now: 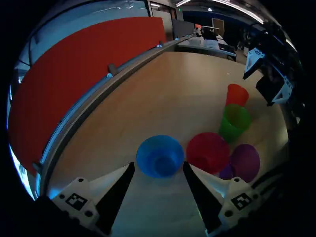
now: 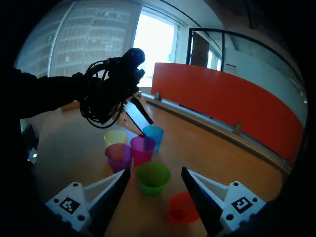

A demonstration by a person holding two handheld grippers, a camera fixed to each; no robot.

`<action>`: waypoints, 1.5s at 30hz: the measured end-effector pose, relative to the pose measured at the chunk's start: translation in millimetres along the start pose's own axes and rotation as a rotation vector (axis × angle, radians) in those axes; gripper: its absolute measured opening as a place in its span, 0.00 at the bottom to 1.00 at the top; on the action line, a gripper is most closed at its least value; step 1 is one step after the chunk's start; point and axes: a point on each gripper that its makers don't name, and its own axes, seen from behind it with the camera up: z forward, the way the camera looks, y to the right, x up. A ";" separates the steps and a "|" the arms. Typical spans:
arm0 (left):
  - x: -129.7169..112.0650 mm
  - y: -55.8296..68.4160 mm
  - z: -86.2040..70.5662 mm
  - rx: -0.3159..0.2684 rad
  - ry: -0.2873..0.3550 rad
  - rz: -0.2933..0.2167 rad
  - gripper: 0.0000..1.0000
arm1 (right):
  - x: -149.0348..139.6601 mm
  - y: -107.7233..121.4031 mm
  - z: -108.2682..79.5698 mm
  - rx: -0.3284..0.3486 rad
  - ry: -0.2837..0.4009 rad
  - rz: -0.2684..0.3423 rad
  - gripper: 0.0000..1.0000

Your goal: Pour water

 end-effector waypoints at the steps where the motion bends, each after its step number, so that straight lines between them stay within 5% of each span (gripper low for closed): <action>1: 0.3 0.4 0.8 -0.002 -0.001 0.002 0.91 | -0.1 0.2 -0.2 0.000 0.001 0.000 1.00; 21: -2.8 1.3 23.3 -0.024 -0.023 0.009 0.91 | -6.2 -0.6 -3.0 -0.004 0.005 0.004 1.00; 45: 0.6 -0.1 30.7 -0.033 -0.015 0.004 0.89 | -10.8 -1.8 -3.3 -0.009 0.001 -0.004 1.00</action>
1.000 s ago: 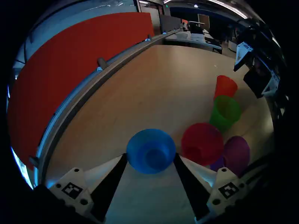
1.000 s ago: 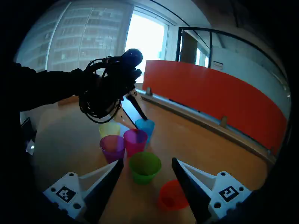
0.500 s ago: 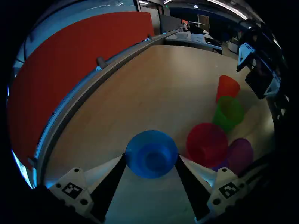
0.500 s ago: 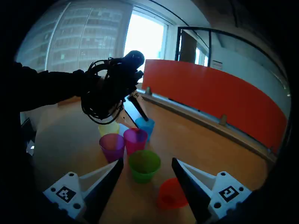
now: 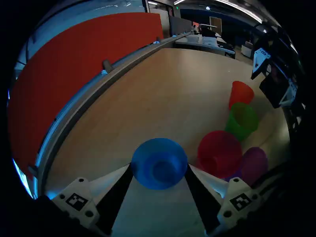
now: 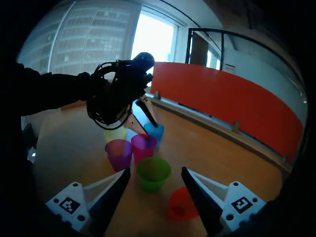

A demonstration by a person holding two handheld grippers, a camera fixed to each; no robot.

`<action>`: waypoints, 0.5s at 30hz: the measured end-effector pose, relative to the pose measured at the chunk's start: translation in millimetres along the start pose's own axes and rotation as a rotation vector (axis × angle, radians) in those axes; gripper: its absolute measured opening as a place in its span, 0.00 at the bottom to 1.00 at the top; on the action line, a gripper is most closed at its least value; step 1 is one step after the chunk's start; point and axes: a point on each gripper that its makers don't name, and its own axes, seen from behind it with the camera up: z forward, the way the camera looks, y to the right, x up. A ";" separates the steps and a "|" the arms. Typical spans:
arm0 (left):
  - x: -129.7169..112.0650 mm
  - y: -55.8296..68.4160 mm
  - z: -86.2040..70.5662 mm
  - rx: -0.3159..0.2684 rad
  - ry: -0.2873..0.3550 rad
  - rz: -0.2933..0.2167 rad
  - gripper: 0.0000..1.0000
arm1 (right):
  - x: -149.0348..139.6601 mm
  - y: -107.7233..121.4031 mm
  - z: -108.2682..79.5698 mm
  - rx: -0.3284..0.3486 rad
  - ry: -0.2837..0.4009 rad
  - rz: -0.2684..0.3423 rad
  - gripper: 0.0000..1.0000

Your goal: Pour water

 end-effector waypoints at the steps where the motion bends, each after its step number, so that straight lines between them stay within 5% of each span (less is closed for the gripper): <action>1: 0.0 0.0 -0.1 0.000 0.001 0.001 0.89 | -0.1 -0.3 0.1 0.000 0.000 0.000 1.00; 15: -1.2 -6.1 -6.5 0.020 0.019 0.000 0.88 | -0.2 -0.7 -1.0 -0.006 0.008 0.010 1.00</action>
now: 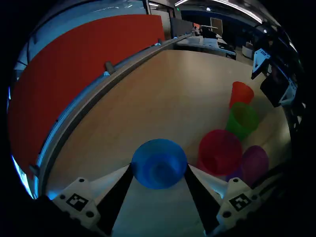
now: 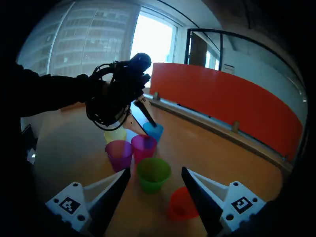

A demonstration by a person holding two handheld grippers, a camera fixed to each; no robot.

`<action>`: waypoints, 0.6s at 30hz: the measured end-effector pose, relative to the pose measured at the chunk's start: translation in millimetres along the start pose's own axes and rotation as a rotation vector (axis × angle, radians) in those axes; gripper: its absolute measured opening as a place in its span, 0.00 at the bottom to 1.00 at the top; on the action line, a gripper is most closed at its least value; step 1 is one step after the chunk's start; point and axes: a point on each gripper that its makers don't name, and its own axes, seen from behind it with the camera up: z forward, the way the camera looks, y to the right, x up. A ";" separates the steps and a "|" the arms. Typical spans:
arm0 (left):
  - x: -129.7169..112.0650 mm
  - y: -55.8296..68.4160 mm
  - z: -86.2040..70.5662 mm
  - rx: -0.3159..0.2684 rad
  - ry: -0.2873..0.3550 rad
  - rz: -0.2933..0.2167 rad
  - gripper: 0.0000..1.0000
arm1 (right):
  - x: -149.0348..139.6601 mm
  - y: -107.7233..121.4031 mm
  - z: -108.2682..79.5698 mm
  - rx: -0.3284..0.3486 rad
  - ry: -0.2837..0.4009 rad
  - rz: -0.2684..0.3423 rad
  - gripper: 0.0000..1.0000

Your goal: Pour water

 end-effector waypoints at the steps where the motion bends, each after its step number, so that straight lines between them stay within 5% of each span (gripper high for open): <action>1: 0.4 -1.0 -0.9 0.004 0.004 -0.001 0.88 | 0.0 0.0 -0.2 0.000 0.001 0.001 1.00; 18: 17.0 -8.9 -35.4 0.069 0.096 -0.024 0.88 | 5.6 2.7 -3.2 -0.015 0.015 0.001 1.00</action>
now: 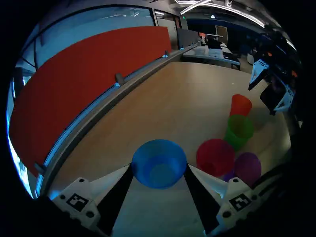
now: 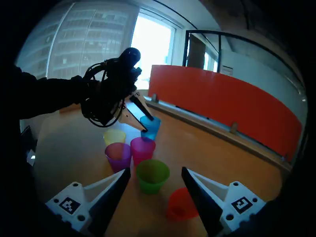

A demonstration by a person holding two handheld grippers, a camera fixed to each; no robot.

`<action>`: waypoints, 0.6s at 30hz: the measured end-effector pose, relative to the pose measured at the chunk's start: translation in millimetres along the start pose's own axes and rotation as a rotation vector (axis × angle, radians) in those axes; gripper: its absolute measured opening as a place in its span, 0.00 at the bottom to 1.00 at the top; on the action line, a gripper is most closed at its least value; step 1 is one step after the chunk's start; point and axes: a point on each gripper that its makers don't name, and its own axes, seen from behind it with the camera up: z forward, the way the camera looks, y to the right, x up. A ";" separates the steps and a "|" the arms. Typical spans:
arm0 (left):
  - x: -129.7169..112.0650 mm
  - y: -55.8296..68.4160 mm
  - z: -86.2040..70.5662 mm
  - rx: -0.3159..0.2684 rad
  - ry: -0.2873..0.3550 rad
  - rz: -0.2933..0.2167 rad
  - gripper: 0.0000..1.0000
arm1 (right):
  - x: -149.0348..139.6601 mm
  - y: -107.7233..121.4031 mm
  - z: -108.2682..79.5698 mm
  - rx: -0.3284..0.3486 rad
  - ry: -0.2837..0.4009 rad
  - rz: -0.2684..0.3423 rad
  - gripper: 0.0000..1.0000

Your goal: Pour water

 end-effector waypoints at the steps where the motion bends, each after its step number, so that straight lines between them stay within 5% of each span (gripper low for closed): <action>1: 2.2 0.2 -3.3 0.003 0.009 -0.005 0.88 | 0.2 0.1 0.0 -0.001 0.001 0.000 1.00; 18: 30.0 5.9 -54.9 0.089 0.163 -0.076 0.87 | 3.4 1.7 0.3 -0.016 0.009 -0.015 1.00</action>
